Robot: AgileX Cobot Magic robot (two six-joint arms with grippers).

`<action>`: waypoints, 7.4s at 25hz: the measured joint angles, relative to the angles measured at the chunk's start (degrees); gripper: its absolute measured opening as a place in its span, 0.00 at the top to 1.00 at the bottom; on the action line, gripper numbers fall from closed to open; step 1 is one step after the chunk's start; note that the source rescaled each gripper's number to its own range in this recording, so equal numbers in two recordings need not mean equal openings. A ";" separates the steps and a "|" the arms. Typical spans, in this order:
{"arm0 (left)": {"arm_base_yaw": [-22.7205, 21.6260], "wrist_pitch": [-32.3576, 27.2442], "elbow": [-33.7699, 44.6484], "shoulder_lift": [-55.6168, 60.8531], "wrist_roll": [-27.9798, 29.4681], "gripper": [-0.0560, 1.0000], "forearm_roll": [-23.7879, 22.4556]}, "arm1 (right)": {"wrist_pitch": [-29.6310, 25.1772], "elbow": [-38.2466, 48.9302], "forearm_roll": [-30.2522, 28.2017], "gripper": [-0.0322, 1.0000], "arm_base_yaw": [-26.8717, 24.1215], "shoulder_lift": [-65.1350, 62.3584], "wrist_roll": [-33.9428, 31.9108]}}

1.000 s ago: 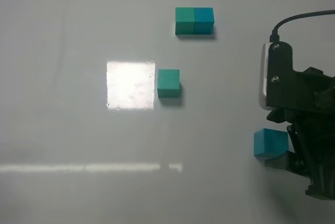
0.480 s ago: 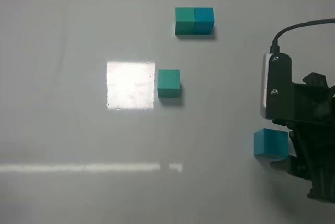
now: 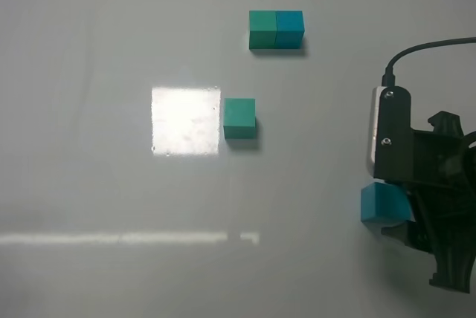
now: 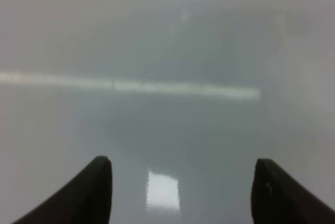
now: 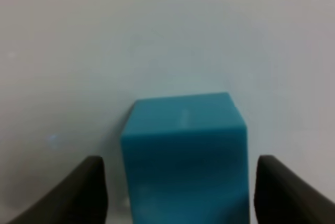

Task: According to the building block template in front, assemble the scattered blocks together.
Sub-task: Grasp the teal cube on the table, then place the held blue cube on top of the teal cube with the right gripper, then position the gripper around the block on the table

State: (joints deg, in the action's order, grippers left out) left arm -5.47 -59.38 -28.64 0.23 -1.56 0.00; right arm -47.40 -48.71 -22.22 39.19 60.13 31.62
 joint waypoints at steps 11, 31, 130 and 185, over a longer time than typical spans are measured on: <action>0.00 0.00 0.00 0.00 0.00 0.38 0.00 | 0.00 -0.06 -0.28 0.83 0.00 -0.04 -0.13; 0.00 0.00 0.00 0.00 0.12 0.38 0.00 | -11.35 -20.38 -3.89 0.83 0.00 6.88 9.94; 0.00 0.01 0.00 0.05 0.01 0.38 0.00 | -15.33 -46.42 1.67 0.37 8.02 34.03 8.74; 0.00 0.01 0.00 0.05 0.18 0.38 0.00 | -11.63 -46.42 4.28 0.79 9.99 36.50 -7.28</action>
State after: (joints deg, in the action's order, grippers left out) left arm -5.47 -59.37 -28.64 0.28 -1.38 0.00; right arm -59.03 -95.13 -17.94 49.18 96.62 24.35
